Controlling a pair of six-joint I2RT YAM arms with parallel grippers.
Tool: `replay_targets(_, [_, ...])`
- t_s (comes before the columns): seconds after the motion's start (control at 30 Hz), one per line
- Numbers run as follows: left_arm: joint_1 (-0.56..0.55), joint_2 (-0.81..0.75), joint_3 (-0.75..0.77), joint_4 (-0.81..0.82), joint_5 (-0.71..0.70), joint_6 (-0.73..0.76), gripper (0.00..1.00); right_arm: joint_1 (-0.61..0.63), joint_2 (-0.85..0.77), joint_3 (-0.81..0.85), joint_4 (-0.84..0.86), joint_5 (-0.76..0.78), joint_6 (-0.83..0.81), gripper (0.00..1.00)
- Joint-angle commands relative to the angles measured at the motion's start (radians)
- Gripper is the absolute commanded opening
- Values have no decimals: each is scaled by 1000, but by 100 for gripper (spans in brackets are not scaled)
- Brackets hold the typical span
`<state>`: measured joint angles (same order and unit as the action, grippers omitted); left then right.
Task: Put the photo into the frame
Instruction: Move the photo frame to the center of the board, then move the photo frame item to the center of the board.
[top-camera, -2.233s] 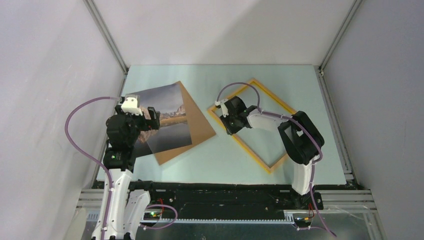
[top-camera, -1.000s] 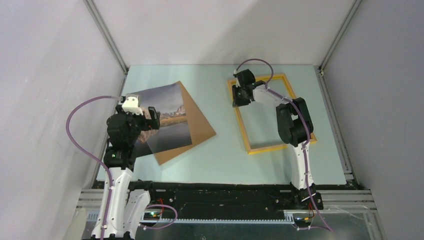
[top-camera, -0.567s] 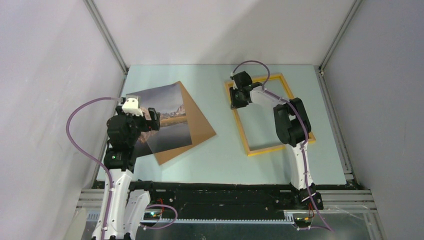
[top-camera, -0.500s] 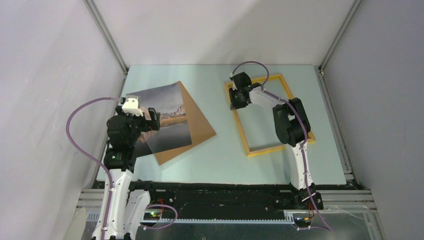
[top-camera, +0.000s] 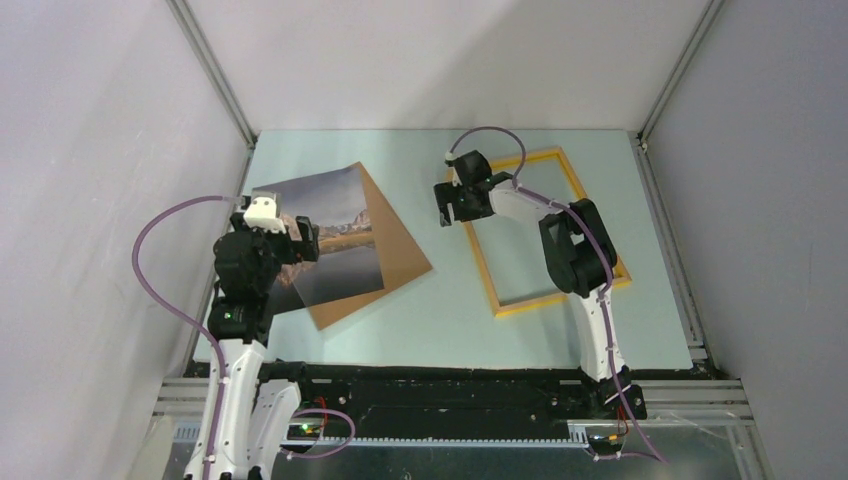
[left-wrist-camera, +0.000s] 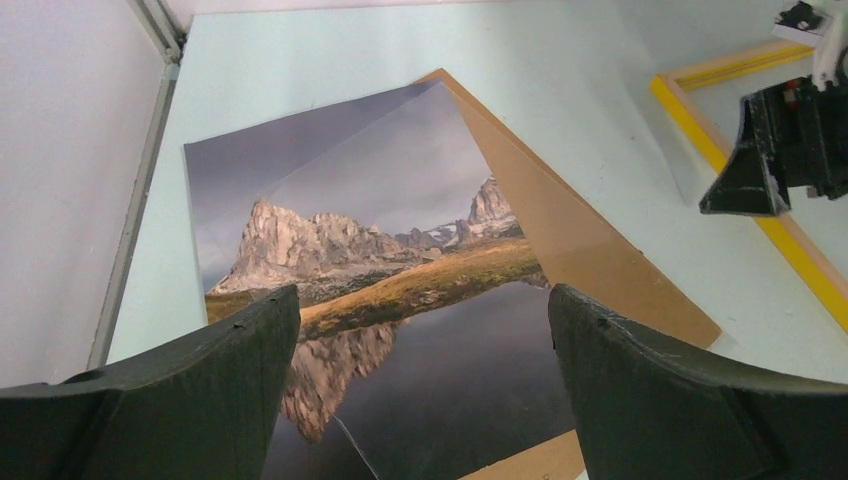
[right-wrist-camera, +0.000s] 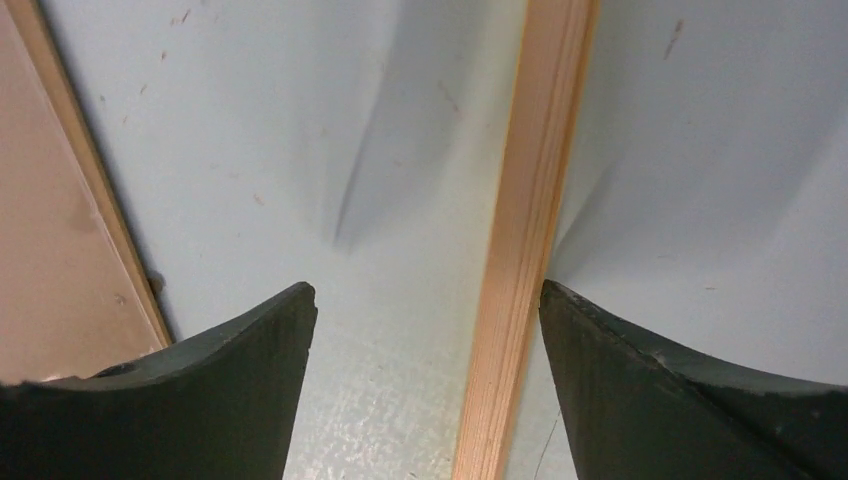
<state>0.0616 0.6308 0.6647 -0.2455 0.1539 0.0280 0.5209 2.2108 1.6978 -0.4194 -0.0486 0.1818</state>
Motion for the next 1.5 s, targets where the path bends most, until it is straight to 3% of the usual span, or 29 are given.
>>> replay_targets(0.0, [8,28,-7,31,-62,23,98,48,-116,-31,69,26,-59,88])
replay_targets(0.17, [9,137,76,-76,-123,45,98,102,-158,-25,94,-2,-132,96])
replay_targets(0.4, [27,370,185,-155,-207,16,98,155,-122,28,101,-47,-179,98])
replay_targets(0.57, [116,527,251,-182,-194,-15,98,175,-36,141,36,-124,-212,99])
replay_targets(0.97, [298,877,365,-247,-89,-70,98,140,144,308,-18,-312,-16,99])
replay_targets(1.47, [419,1053,364,-259,14,-99,98,120,216,317,-11,-432,83,98])
